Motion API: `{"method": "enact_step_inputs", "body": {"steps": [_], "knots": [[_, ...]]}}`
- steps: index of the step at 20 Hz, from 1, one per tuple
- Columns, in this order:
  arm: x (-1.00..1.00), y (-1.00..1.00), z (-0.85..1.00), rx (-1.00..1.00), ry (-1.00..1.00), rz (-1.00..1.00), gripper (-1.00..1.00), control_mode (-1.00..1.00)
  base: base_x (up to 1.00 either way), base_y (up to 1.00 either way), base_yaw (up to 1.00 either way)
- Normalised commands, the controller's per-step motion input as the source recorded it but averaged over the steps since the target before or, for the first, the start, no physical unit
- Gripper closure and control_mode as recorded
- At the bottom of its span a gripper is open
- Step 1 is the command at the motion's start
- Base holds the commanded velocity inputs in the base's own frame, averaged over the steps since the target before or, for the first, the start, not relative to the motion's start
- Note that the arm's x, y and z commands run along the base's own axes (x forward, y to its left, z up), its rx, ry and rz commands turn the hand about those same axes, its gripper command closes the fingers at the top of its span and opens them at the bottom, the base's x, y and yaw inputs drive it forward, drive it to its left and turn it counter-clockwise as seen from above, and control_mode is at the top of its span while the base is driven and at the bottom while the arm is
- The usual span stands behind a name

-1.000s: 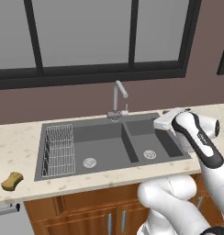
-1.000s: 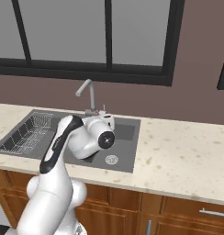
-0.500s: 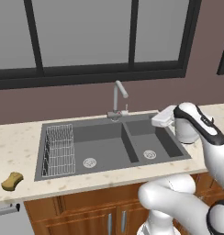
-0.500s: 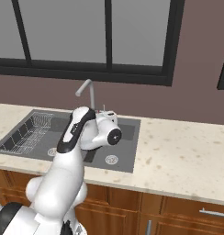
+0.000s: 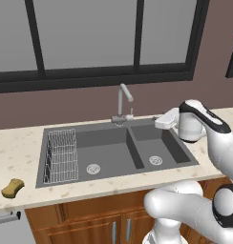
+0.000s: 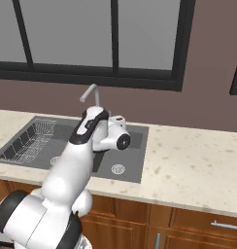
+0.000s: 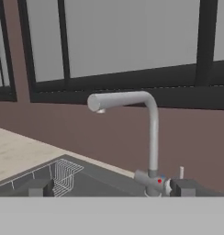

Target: Soak the sponge with water for a few seconds and then drop it inside the sink.

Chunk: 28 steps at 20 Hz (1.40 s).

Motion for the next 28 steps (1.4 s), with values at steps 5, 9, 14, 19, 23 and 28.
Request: {"method": "enact_step_inputs", "body": {"steps": [5,9,14,19,23,28], "knots": [[0.24,0.00,-0.11,0.01,0.00,0.00,-1.00,-1.00,0.00,0.00,0.00],[0.25,0.00,-0.23,0.00,0.00,0.00,-1.00,-1.00,0.00,0.00,0.00],[0.27,0.00,-0.27,0.00,0.00,0.00,-1.00,-1.00,0.00,0.00,0.00],[0.25,0.02,-0.21,0.00,0.00,0.02,-1.00,-1.00,0.00,0.00,0.00],[0.24,0.04,-0.09,0.00,0.00,0.02,-1.00,-1.00,0.00,0.00,0.00],[0.18,0.02,-0.04,0.00,0.00,0.03,-1.00,-1.00,0.00,0.00,0.00]]}}
